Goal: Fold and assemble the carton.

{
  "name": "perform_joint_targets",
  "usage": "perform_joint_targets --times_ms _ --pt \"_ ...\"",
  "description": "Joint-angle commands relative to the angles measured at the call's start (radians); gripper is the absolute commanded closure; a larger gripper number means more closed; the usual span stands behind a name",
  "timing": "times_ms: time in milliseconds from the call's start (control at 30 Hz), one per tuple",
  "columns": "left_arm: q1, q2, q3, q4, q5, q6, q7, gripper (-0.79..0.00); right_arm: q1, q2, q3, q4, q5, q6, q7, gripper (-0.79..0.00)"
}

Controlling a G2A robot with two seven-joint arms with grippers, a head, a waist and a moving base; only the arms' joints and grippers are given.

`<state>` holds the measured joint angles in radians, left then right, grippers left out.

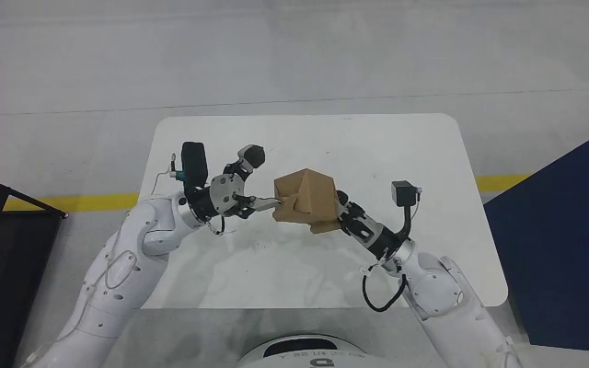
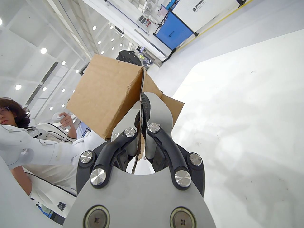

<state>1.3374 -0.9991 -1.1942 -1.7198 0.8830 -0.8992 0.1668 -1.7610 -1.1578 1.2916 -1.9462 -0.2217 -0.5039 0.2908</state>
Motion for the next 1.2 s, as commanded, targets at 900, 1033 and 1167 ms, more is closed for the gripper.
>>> perform_joint_targets --times_ms 900,1033,1167 --pt "0.037 -0.002 0.007 -0.109 0.213 0.049 -0.112 -0.785 -0.039 0.009 0.019 -0.007 -0.025 -0.01 -0.012 0.0" --pt "0.035 -0.003 -0.003 -0.111 0.184 0.087 -0.134 -0.785 -0.042 0.01 0.022 -0.007 -0.028 -0.012 -0.014 0.0" --pt "0.042 -0.003 -0.018 -0.109 0.165 0.112 -0.146 -0.785 -0.044 0.011 0.025 -0.003 -0.024 -0.019 -0.016 0.0"
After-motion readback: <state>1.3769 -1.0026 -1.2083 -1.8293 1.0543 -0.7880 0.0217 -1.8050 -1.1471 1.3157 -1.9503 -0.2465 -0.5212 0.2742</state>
